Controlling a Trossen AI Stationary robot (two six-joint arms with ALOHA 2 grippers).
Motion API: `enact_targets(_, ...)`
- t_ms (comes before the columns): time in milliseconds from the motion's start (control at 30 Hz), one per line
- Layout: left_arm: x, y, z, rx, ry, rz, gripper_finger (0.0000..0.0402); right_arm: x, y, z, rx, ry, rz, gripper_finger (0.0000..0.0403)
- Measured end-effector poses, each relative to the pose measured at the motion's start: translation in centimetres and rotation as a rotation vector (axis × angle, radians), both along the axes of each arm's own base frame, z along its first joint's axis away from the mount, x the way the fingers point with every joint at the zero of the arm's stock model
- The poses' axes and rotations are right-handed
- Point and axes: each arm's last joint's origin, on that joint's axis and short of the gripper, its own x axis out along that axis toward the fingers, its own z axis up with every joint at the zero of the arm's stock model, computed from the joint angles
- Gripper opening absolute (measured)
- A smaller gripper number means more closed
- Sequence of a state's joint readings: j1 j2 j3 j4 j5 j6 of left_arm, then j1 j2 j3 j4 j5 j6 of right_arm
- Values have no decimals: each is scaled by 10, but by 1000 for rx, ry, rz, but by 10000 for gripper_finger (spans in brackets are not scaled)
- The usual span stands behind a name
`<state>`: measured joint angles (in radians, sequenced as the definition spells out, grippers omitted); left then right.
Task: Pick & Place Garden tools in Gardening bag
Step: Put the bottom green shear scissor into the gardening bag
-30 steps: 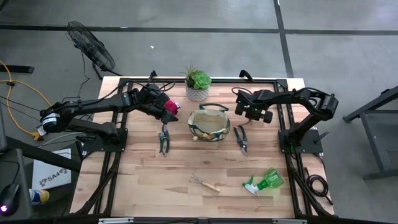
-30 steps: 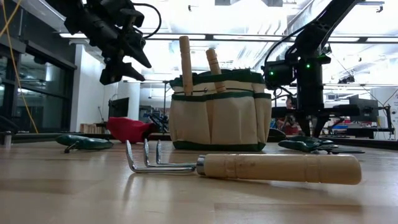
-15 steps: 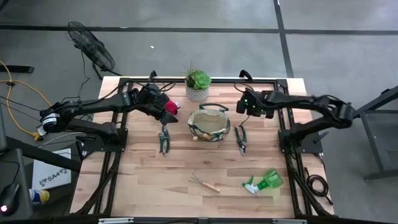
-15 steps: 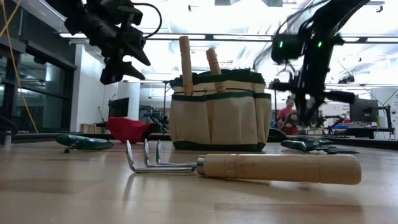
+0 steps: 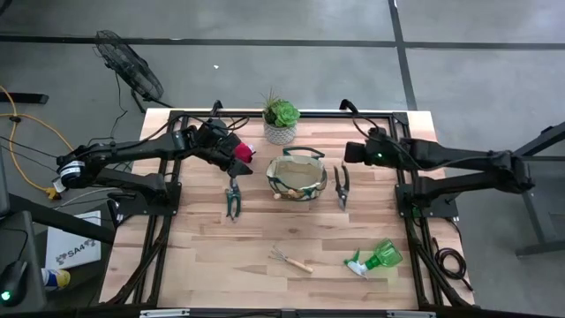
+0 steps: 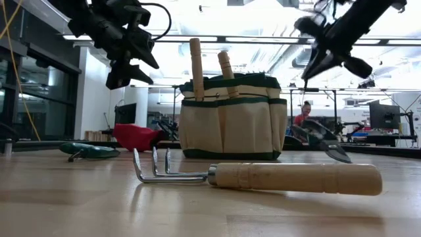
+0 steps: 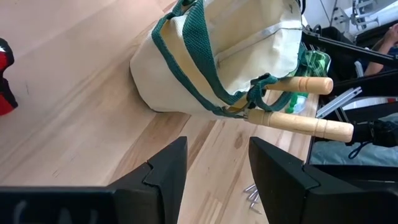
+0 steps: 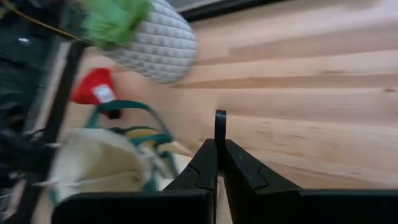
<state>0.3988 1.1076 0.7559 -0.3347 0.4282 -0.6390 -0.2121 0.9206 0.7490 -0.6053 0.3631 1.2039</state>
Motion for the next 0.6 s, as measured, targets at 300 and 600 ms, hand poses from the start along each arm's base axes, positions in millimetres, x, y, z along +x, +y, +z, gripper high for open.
enact_targets(300, 0, 0, 0, -16, 2, 15, 168, -1, 25, 18, -117, -97, 123, 4)
enact_targets(600, 0, 0, 0, -36, 4, 28, 168, -2, 42, 60, -261, -131, 203, 4)
